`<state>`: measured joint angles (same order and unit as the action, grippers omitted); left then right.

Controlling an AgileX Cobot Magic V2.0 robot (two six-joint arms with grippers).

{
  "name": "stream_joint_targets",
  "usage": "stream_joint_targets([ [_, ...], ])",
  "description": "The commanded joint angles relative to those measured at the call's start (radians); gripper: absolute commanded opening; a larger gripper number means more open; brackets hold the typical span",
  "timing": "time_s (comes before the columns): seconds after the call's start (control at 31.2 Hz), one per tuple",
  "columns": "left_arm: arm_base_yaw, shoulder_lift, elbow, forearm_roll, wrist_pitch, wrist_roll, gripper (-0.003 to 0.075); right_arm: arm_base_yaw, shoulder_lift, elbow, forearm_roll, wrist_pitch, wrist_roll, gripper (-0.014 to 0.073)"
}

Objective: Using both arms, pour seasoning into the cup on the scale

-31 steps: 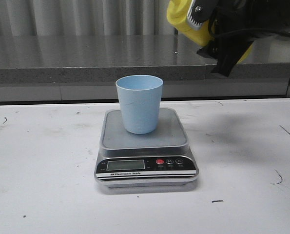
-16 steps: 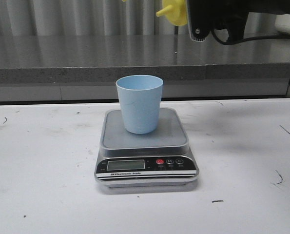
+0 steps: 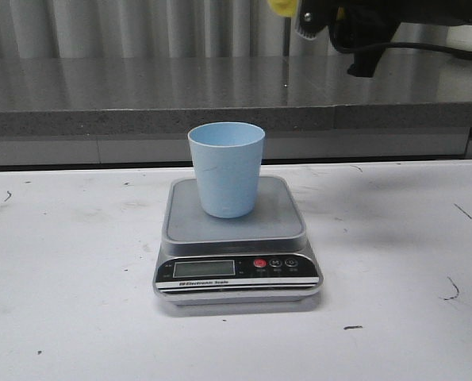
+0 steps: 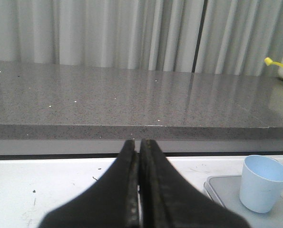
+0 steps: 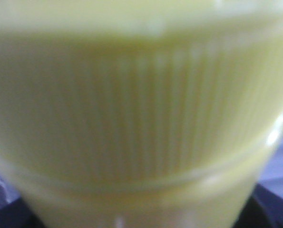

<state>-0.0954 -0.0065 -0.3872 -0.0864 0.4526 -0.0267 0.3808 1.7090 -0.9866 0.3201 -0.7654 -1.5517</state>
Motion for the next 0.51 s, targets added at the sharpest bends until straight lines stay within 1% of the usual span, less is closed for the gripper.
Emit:
stream_joint_targets([
  [0.0,0.000,-0.015,-0.024,-0.010,-0.081,-0.010,-0.0020,0.032,-0.053,-0.019,0.060,-0.073,0.198,0.0106],
  [0.03,0.000,-0.015,-0.024,-0.010,-0.081,-0.010,-0.0020,0.047,-0.053,-0.016,0.077,-0.064,0.252,0.0106],
  [0.1,0.000,-0.015,-0.024,-0.010,-0.081,-0.010,-0.0020,0.077,-0.053,-0.015,0.128,-0.030,0.407,0.0106],
  [0.26,0.000,-0.015,-0.024,-0.010,-0.081,-0.010,-0.0020,0.141,-0.053,-0.015,0.260,-0.006,0.858,0.0106],
  [0.32,0.000,-0.015,-0.024,-0.010,-0.081,-0.010,-0.0020,0.155,-0.053,-0.015,0.275,-0.006,1.030,0.0106],
  [0.35,0.000,-0.015,-0.024,-0.010,-0.081,-0.010,-0.0020,0.156,-0.053,-0.015,0.275,-0.006,1.094,0.0106],
  [0.42,0.000,-0.015,-0.024,-0.010,-0.081,-0.010,-0.0020,0.156,-0.053,-0.015,0.274,-0.008,1.169,0.0106],
  [0.48,0.000,-0.015,-0.024,-0.010,-0.081,-0.010,-0.0020,0.156,-0.053,-0.015,0.274,-0.008,1.189,0.0106],
])
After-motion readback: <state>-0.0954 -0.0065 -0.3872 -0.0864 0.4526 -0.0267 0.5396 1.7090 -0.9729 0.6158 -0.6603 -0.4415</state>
